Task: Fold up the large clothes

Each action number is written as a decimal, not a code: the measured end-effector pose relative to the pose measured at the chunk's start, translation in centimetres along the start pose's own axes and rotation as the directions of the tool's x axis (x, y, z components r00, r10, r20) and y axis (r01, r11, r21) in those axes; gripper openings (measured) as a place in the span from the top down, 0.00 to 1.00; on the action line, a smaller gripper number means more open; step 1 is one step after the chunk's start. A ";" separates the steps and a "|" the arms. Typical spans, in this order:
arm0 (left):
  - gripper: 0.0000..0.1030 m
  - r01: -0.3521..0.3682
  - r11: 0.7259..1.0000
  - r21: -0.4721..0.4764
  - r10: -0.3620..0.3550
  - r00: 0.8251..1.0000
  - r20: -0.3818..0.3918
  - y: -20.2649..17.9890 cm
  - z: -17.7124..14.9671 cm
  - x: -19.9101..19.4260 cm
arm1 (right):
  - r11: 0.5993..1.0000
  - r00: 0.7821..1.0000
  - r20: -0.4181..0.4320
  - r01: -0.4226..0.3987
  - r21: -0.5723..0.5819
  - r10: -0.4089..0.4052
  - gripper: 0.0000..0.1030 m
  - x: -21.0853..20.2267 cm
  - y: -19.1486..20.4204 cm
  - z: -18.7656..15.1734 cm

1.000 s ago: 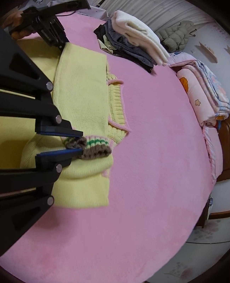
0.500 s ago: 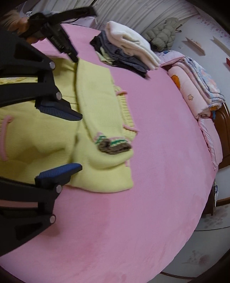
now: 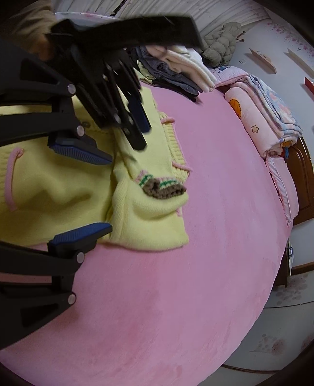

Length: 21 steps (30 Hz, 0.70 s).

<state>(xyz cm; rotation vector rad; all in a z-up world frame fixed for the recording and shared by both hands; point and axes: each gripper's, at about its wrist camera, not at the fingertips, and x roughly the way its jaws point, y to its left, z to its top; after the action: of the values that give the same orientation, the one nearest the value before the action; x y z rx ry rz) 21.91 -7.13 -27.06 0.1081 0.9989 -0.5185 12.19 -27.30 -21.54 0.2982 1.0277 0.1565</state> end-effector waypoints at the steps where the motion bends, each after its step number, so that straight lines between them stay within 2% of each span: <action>1: 0.69 0.008 1.000 0.002 -0.008 1.000 -0.006 0.2 0.1 0.4 | 1.000 1.000 -0.001 0.000 0.005 0.000 0.51 -0.1 -0.2 -0.1; 8: 0.69 0.048 0.997 0.058 -0.047 0.998 -0.034 -1.1 0.5 2.0 | 0.998 1.000 0.010 -0.015 0.057 0.014 0.51 -0.4 -1.6 -0.5; 16: 0.69 0.003 0.998 0.068 0.001 0.999 -0.047 -2.3 1.0 3.1 | 0.998 0.999 0.022 -0.026 0.062 0.025 0.51 -0.4 -1.7 -0.5; 17: 0.71 -0.009 0.996 0.084 0.013 0.999 -0.047 -2.7 0.8 3.1 | 0.998 0.999 0.024 -0.028 0.062 0.026 0.51 -0.3 -1.8 -0.5; 18: 0.77 -0.013 0.996 0.092 0.017 0.999 -0.042 -3.1 0.6 3.0 | 0.998 0.999 0.026 -0.028 0.062 0.026 0.51 -0.3 -1.8 -0.4; 19: 0.89 -0.011 0.995 0.096 0.014 0.999 -0.039 -3.3 0.7 3.1 | 0.998 0.999 0.025 -0.027 0.063 0.026 0.51 -0.2 -1.8 -0.5; 21: 0.93 -0.024 0.996 0.088 0.024 1.000 -0.005 -4.0 0.6 2.7 | 0.998 0.999 0.027 -0.029 0.062 0.027 0.51 -0.2 -1.7 -0.6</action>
<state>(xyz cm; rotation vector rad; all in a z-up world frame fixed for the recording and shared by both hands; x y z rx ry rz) 21.71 -11.84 -28.34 0.2003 0.9791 -0.5409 11.58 -28.83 -22.15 0.3709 1.0039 0.1455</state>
